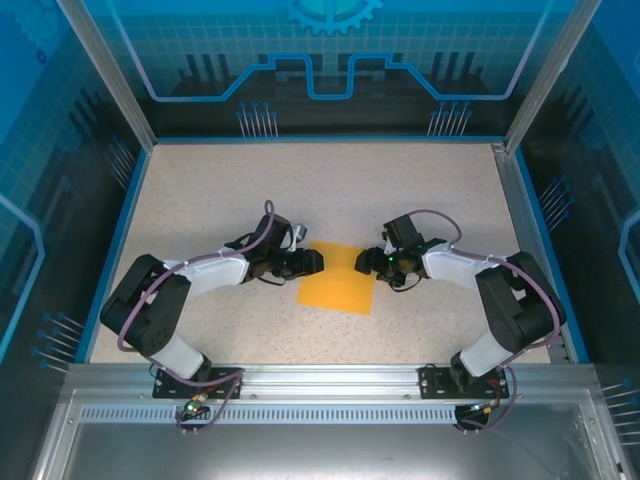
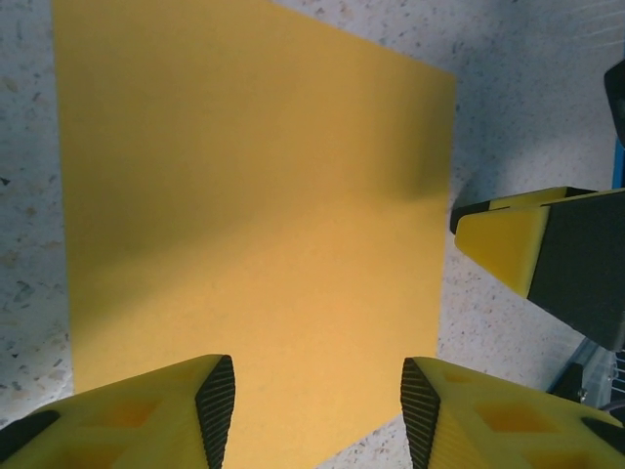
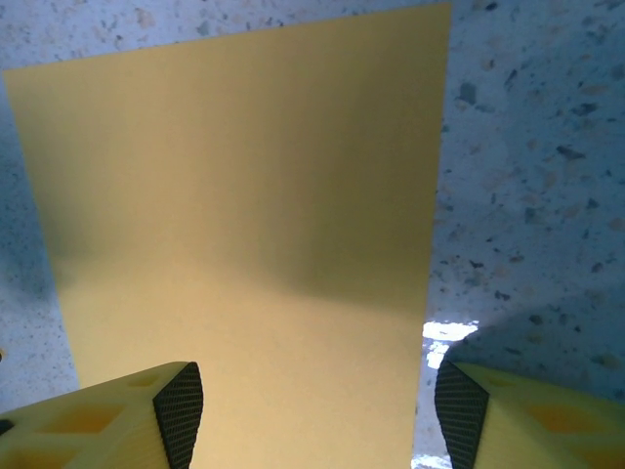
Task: Fold a paper plane with a square sheet of paper (pick it up from the middle)
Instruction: Fold the square sheet of paper in half at the center of the table.
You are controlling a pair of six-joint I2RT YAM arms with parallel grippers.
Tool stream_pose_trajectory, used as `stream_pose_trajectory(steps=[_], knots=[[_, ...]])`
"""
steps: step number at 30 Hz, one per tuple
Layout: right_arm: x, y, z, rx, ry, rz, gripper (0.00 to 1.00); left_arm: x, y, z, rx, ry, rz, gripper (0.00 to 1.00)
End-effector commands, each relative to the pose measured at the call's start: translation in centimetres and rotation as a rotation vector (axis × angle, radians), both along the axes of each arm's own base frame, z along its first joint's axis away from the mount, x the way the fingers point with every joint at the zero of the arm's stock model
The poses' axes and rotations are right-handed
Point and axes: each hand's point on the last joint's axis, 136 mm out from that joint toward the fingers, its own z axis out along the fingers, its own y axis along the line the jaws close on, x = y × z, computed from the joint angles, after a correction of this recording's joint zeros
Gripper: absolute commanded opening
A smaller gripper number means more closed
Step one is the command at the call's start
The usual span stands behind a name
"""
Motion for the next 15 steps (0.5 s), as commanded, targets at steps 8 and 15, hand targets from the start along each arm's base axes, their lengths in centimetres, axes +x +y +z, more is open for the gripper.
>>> stream_pose_trajectory(steps=[8,15], knots=[[0.1,2.1,-0.5,0.13,0.004,0.014,0.64,-1.2,-0.8,-2.2,-0.009,0.066,-0.08,0.48],[0.6,2.5,-0.3,0.139,0.0,0.016,0.62,-1.7,-0.6,-3.2,0.013,0.093,-0.081,0.46]])
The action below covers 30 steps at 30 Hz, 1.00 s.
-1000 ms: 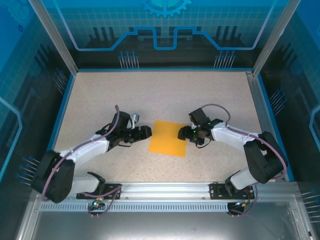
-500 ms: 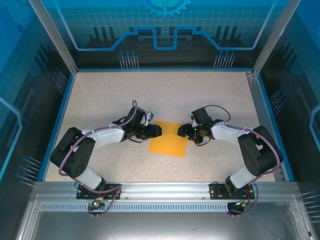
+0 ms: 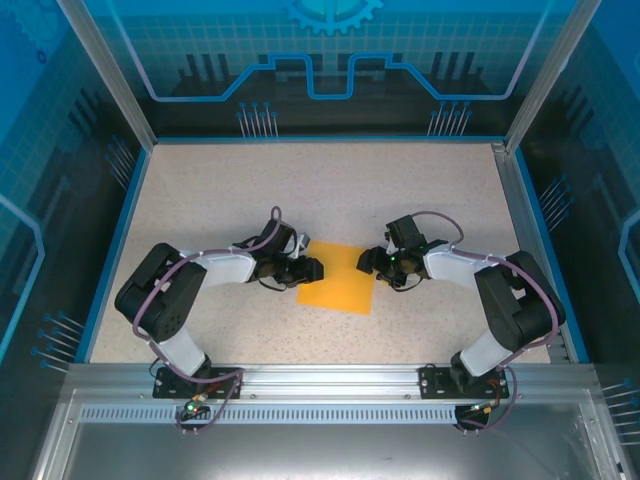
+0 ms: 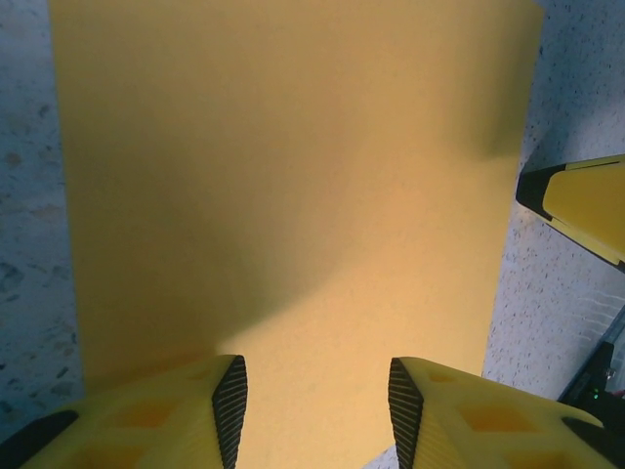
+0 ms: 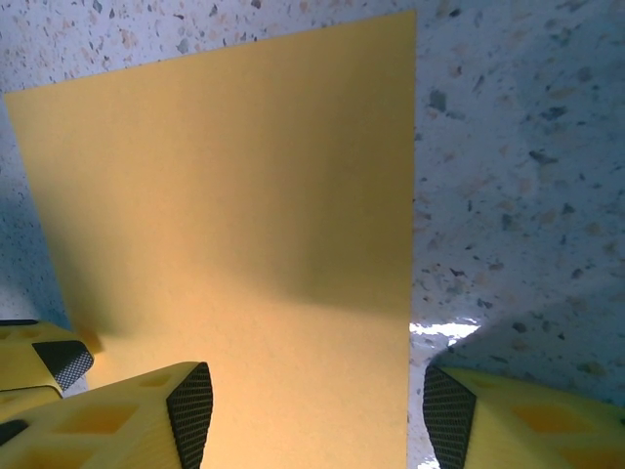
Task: Fold a paper plane with a square sheet of paper (pick it up from the middle)
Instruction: Fold the square sheet of paper in half at the center of the table.
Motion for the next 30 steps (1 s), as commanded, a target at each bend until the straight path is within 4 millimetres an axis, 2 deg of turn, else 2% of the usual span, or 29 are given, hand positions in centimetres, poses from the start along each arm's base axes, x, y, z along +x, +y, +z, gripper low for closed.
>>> stream_pose_trajectory(steps=[1,7,10,15,18,20,26,30], knots=[[0.7,2.1,0.0,0.084,-0.021,0.037,0.63,-0.6,-0.2,-0.2,-0.004,0.01,-0.035,0.46],[2.8,-0.5,1.0,0.016,-0.05,-0.02,0.64,-0.9,0.2,-0.5,0.022,0.009,-0.041,0.46],[3.9,-0.7,1.6,0.029,-0.061,-0.011,0.64,-0.9,0.3,-0.7,0.031,0.012,-0.04,0.45],[5.3,-1.0,1.1,0.04,-0.053,-0.023,0.63,-0.7,0.1,-0.6,0.028,0.012,-0.042,0.46],[5.2,-1.4,0.1,0.022,-0.026,-0.031,0.63,-0.8,0.1,-0.7,0.026,0.017,-0.043,0.46],[5.9,-1.1,0.5,0.026,-0.034,-0.031,0.62,-0.8,0.1,-0.6,0.026,0.016,-0.044,0.46],[5.2,0.4,-0.5,0.064,-0.01,0.009,0.58,-0.8,0.1,-0.7,0.027,0.016,-0.045,0.46],[5.0,2.1,0.8,0.119,-0.042,0.042,0.56,-0.8,0.1,-0.8,0.029,0.018,-0.046,0.46]])
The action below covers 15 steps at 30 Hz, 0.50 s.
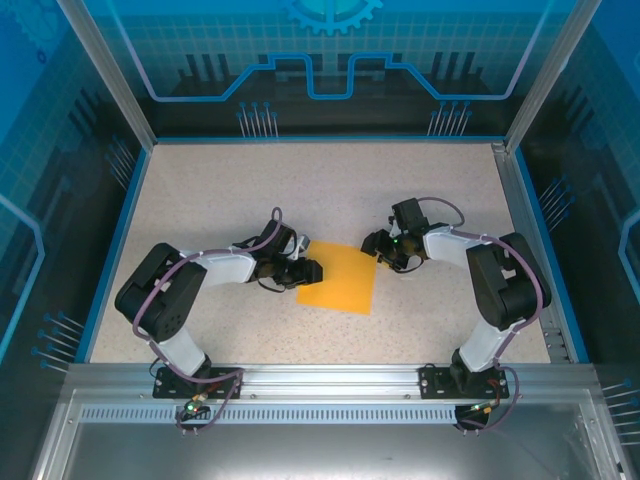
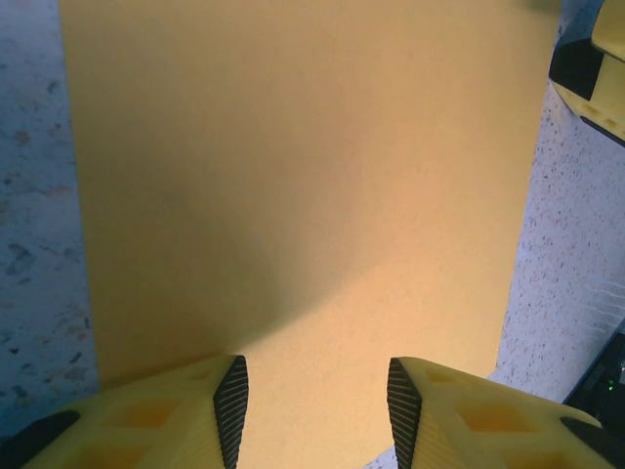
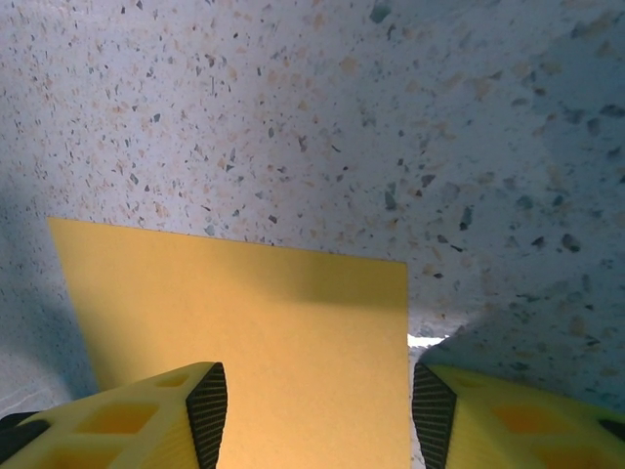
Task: Fold a paper plane with a square sheet of paper (pick it up from the middle)
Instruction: Fold the square sheet of paper in half at the center of the table.
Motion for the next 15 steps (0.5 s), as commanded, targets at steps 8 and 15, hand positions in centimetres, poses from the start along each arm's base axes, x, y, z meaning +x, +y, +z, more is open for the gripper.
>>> stream_pose_trajectory(steps=[8,15], knots=[[-1.0,3.5,1.3,0.121,-0.043,0.085,0.56,-0.3,-0.1,-0.6,0.013,0.016,-0.026,0.45],[-1.0,3.1,1.2,0.092,-0.039,0.083,0.58,-0.3,-0.2,-0.6,0.012,0.017,-0.027,0.46]])
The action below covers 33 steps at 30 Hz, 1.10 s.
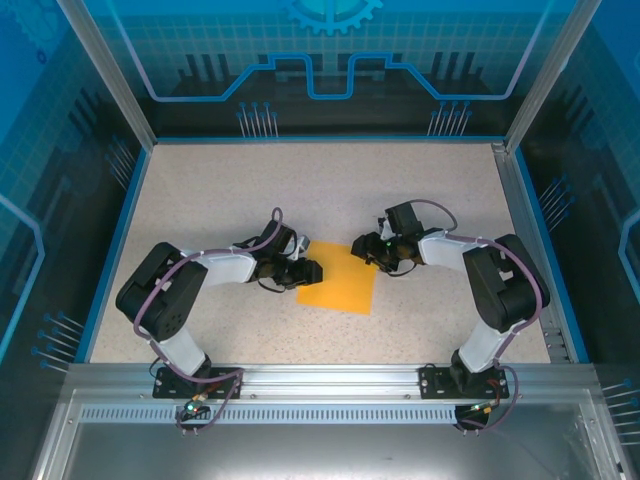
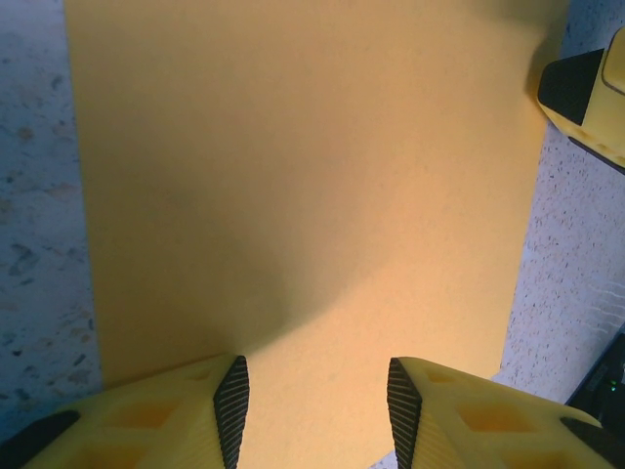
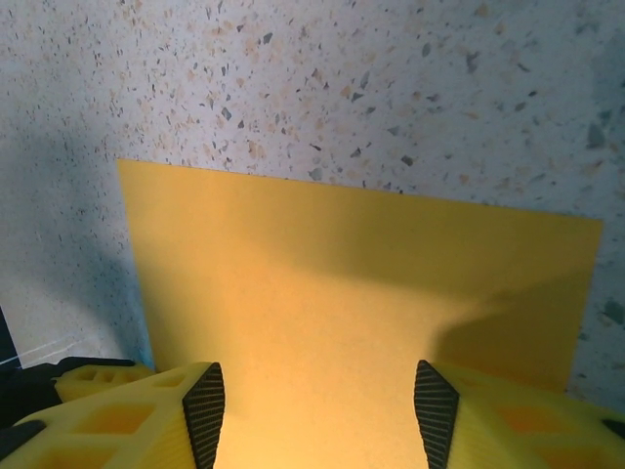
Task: Fold a paper plane with a square sheet of paper (pick it up from the middle)
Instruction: Fold the square sheet of paper in half at the center of the table.
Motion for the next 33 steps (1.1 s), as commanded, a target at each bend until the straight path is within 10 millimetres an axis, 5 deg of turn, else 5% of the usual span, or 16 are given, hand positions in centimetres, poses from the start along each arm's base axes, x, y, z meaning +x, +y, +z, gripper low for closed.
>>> stream_pose_trajectory(steps=[1,12,19,33], knots=[[-0.1,-0.3,0.3,-0.034,-0.004,0.001,0.58,-0.3,-0.2,-0.4,0.009,0.013,-0.028,0.46],[0.8,-3.2,-0.4,-0.189,0.012,-0.039,0.6,-0.3,-0.2,-0.2,0.009,0.008,-0.03,0.46],[-0.4,-1.7,-2.4,-0.196,0.059,0.007,0.6,-0.4,-0.1,-0.4,0.011,0.013,-0.03,0.46],[-0.8,1.1,-1.9,-0.115,0.047,0.048,0.57,-0.3,-0.2,-0.4,0.012,0.014,-0.032,0.46]])
